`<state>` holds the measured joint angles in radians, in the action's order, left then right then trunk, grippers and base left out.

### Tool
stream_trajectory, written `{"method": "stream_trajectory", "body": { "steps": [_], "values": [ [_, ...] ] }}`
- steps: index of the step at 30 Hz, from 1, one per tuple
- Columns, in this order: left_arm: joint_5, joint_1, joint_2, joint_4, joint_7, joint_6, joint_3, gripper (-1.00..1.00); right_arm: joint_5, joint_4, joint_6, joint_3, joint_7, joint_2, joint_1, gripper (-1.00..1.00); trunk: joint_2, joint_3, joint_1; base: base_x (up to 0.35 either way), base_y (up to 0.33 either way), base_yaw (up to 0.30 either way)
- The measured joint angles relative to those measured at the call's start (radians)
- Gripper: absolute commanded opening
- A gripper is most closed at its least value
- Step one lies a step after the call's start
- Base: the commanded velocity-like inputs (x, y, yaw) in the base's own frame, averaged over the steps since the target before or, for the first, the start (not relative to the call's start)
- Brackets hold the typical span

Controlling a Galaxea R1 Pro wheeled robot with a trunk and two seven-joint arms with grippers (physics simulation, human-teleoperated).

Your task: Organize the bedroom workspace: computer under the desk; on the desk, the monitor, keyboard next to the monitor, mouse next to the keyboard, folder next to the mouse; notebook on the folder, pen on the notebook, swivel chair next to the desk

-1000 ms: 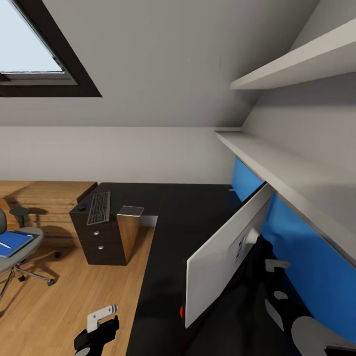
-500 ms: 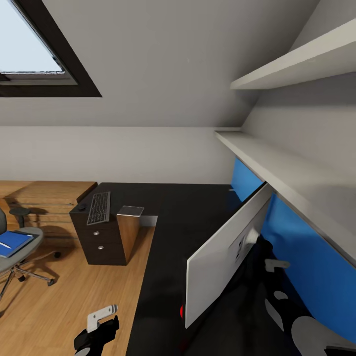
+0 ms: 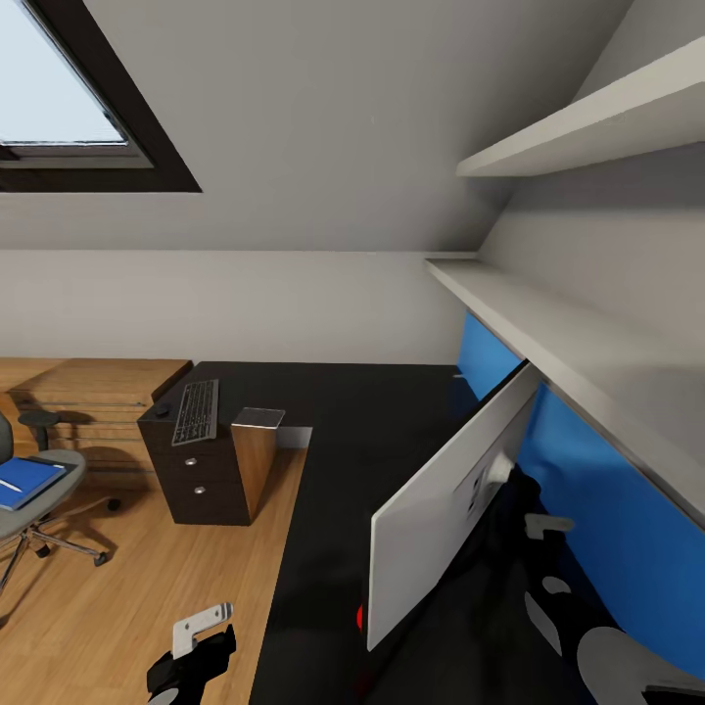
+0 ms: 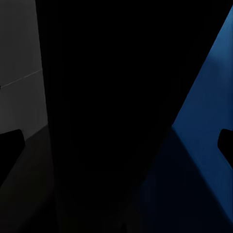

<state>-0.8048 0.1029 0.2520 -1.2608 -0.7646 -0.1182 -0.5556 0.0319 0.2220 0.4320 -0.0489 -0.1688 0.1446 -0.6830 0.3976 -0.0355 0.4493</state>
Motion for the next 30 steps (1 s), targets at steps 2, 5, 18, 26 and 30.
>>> {"method": "stream_trajectory", "body": {
  "steps": [2, 5, 18, 26, 30],
  "values": [
    [0.000, 0.000, 0.000, 0.000, 0.000, 0.000, 0.000, 1.00, 0.000, 0.000, 0.000, 0.000, 0.000, 0.000, 0.000, 1.00, 0.000, 0.000, 0.000, 0.000, 0.000, 0.000],
    [0.000, 0.000, 0.000, 0.000, 0.000, 0.000, 0.000, 1.00, 0.000, 0.000, 0.000, 0.000, 0.007, 0.000, 0.000, 1.00, 0.000, 0.000, 0.000, 0.000, 0.000, 0.000],
    [-0.001, 0.000, 0.000, 0.000, 0.000, -0.001, 0.001, 1.00, 0.000, 0.000, 0.000, 0.000, 0.051, -0.001, 0.000, 1.00, 0.000, 0.000, 0.001, -0.223, 0.000, 0.000],
    [-0.001, 0.000, 0.000, -0.001, 0.000, -0.001, 0.000, 1.00, 0.000, 0.000, 0.000, 0.000, 0.051, -0.002, 0.000, 1.00, 0.000, 0.000, 0.001, -0.333, 0.000, 0.000],
    [-0.001, 0.000, 0.000, -0.001, 0.000, -0.001, 0.001, 1.00, 0.000, 0.000, 0.000, 0.000, 0.051, -0.002, 0.000, 1.00, 0.000, 0.000, 0.001, -0.334, 0.000, 0.000]
  ]
}}
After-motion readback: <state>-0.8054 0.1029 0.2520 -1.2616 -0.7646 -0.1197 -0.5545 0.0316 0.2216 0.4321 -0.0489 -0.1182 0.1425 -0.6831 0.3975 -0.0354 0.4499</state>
